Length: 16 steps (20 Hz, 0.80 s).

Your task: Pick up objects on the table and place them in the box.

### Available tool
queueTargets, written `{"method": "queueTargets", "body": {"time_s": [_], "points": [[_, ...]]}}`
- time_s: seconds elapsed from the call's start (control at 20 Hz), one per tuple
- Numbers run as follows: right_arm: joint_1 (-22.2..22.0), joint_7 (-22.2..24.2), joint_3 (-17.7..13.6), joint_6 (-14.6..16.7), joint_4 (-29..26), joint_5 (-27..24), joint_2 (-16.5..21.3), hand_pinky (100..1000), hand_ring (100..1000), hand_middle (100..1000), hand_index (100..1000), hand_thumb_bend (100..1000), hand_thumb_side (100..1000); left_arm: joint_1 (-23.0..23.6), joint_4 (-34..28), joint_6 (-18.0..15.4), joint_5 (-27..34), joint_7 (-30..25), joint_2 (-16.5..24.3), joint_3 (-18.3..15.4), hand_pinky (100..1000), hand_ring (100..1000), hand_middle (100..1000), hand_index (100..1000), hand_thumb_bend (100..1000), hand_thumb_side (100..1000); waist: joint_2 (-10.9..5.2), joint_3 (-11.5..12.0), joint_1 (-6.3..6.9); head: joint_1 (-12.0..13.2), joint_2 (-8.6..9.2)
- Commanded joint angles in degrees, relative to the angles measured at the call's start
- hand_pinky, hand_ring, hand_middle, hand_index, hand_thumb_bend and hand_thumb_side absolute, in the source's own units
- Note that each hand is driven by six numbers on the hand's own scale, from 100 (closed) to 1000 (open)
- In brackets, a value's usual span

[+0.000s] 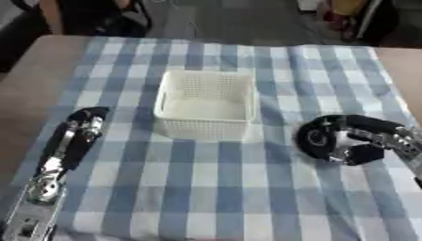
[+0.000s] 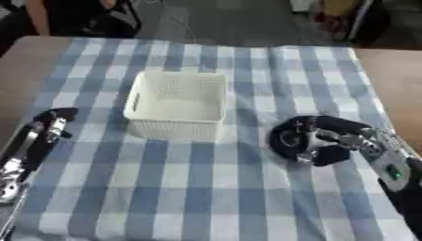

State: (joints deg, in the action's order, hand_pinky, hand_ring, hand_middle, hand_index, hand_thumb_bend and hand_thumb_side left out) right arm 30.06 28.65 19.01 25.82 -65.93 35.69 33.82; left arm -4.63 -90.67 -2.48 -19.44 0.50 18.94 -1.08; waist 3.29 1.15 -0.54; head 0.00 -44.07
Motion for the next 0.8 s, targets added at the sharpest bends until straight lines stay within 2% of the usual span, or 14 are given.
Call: {"method": "queueTargets", "body": {"time_s": [0.05,0.35,0.7,0.8], "points": [[0.72,-0.31,-0.7,0.46,0.06,1.46,0.72,1000,992,953,759,362,732,-0.48,-0.82,-0.09,-0.32,-0.09,1.19,-0.1,634,785,792,826,278,1000,-0.78,0.1,0.05,-0.09,-0.05],[0.81,-1.28,-0.84,0.97,0.37,4.19,0.54,1000,994,953,755,358,699,-0.54,-0.8,-0.11,-0.32,-0.17,1.15,-0.05,634,785,792,826,278,1000,-0.78,0.21,0.03,-0.16,-0.05],[0.97,-2.42,-1.0,1.2,0.64,5.1,0.26,1000,989,948,743,362,681,-0.58,-0.78,-0.14,-0.3,-0.21,1.1,-0.04,634,784,791,826,278,1000,-0.78,0.24,0.04,-0.24,-0.05],[1.09,-3.03,-1.13,1.06,0.59,5.45,0.12,1000,981,939,727,307,668,-0.55,-0.75,-0.14,-0.31,-0.23,1.07,-0.04,634,784,792,826,276,1000,-0.77,0.24,0.04,-0.27,-0.05]]}}
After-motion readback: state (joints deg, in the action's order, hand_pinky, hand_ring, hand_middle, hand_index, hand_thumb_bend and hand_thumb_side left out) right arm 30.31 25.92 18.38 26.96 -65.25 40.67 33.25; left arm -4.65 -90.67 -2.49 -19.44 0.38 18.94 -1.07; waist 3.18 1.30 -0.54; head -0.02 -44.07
